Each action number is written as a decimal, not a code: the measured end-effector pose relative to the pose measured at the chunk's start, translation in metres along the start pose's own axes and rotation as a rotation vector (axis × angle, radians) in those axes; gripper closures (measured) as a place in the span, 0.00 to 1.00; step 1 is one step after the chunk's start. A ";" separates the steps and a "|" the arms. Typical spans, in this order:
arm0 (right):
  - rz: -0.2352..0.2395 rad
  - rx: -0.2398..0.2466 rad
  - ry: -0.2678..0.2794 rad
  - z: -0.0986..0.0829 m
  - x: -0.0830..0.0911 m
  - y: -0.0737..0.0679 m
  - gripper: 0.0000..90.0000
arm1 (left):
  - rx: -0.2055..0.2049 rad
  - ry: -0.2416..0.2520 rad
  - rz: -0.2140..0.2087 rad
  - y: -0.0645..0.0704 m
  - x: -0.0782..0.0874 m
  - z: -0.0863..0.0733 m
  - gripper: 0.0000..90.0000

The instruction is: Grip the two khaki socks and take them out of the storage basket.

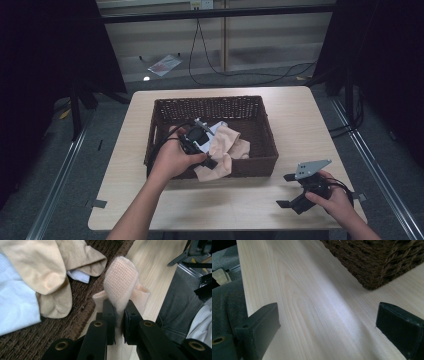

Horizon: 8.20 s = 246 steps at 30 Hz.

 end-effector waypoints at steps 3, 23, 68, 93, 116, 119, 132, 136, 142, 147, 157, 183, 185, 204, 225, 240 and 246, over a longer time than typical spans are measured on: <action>0.000 0.000 0.002 0.000 0.000 0.000 0.05 | -0.004 0.002 0.003 0.002 -0.006 -0.001 0.91; -0.002 -0.002 0.007 0.000 0.001 0.000 0.05 | -0.014 -0.039 -0.002 0.007 -0.044 -0.014 0.91; 0.001 0.000 0.012 0.001 0.001 0.000 0.05 | 0.006 0.025 0.034 0.006 0.003 0.028 0.15; 0.005 0.000 0.009 0.001 0.001 0.000 0.05 | 0.116 0.003 0.124 -0.056 -0.034 0.044 0.10; 0.004 0.002 0.007 0.001 -0.001 0.001 0.05 | 0.166 0.063 0.148 -0.091 -0.078 0.043 0.07; 0.005 0.001 0.005 0.001 -0.001 0.000 0.05 | 0.166 0.059 0.150 -0.095 -0.082 0.043 0.07; 0.003 -0.001 0.009 0.001 0.000 0.000 0.05 | 0.190 0.103 0.186 -0.107 -0.099 0.044 0.07; 0.006 -0.003 0.009 0.001 0.000 0.000 0.05 | 0.197 0.091 0.185 -0.107 -0.103 0.044 0.09; 0.010 0.001 0.008 0.001 0.000 0.000 0.05 | 0.200 0.080 0.198 -0.111 -0.107 0.042 0.20; 0.011 -0.002 0.013 0.001 0.001 0.000 0.05 | 0.164 0.054 0.201 -0.114 -0.101 0.037 0.60; 0.007 -0.004 0.017 0.001 0.001 0.000 0.05 | 0.238 0.040 0.142 -0.103 -0.070 0.034 0.93; 0.008 0.001 0.010 0.001 -0.001 0.000 0.05 | 0.182 0.007 0.101 -0.073 0.032 0.038 0.93; 0.007 -0.001 0.009 0.001 -0.001 0.000 0.05 | 0.178 0.011 0.100 -0.070 0.038 0.039 0.93; 0.015 -0.002 0.009 0.001 -0.002 0.000 0.05 | 0.085 -0.056 0.048 -0.033 0.069 0.043 0.93; 0.016 -0.004 0.008 0.002 -0.002 -0.001 0.05 | -0.022 -0.062 -0.012 -0.010 0.074 0.034 0.93; 0.013 0.000 0.008 0.002 -0.002 -0.002 0.05 | -0.115 -0.056 -0.063 0.015 0.063 0.035 0.93; 0.014 -0.001 0.009 0.002 -0.002 -0.002 0.05 | -0.132 -0.056 -0.080 0.022 0.053 0.031 0.92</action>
Point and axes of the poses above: each handheld gripper's, and its own axes: x roughly backward along the jaws, z roughly out of its top, y roughly to its right, the point moved 4 cm from there along -x, roughly forward along the jaws, and after that the axes turned 1 degree about x, right-handed, at the moved point
